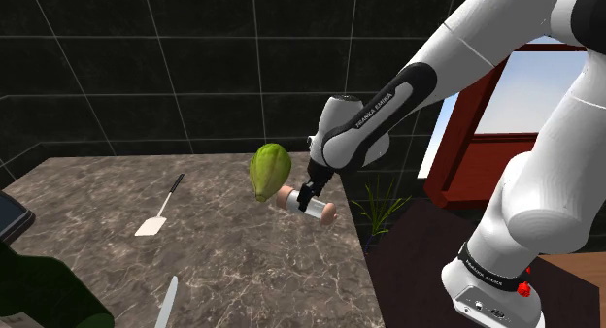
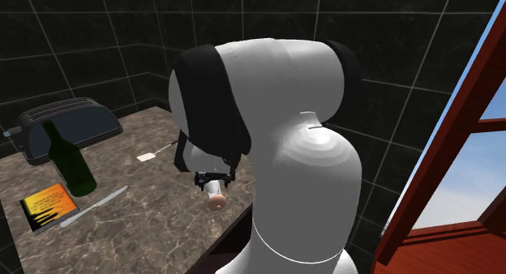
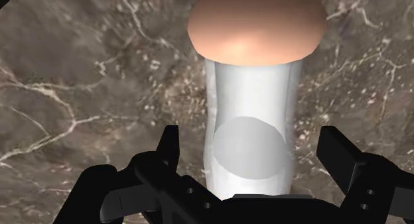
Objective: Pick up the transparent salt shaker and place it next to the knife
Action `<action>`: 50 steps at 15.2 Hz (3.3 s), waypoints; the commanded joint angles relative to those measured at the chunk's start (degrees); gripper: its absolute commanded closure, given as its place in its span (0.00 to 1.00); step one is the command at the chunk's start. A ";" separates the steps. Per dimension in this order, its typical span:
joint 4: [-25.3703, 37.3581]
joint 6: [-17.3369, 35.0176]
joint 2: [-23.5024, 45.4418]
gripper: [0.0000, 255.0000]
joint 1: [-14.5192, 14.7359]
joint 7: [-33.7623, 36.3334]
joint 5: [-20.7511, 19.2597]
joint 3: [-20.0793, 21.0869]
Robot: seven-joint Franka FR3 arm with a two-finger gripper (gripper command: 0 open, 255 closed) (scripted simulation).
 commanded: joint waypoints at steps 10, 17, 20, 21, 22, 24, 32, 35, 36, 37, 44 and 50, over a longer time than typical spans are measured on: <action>0.28 3.09 3.29 0.00 0.31 -1.00 1.12 0.27; 0.27 3.11 3.30 1.00 0.31 -1.02 1.14 0.27; 0.28 3.10 3.30 1.00 0.31 -1.00 1.12 0.27; 0.30 2.24 2.44 1.00 0.28 -0.56 0.69 0.19; 0.33 1.37 1.60 1.00 0.23 -0.14 0.28 0.13; 0.44 -0.38 -0.05 1.00 0.11 0.64 -0.48 0.03; 1.54 -7.48 -6.10 1.00 -0.48 3.12 -2.79 -0.17; 2.21 -10.15 -8.13 1.00 -0.71 3.85 -3.45 -0.23; 2.46 -11.04 -8.77 1.00 -0.78 4.08 -3.65 -0.26; 2.72 -11.93 -9.40 1.00 -0.85 4.30 -3.85 -0.28; 4.98 -18.07 -13.34 1.00 -1.29 5.67 -5.03 -0.51; 9.07 -20.92 -12.63 1.00 -0.80 9.42 -6.17 1.32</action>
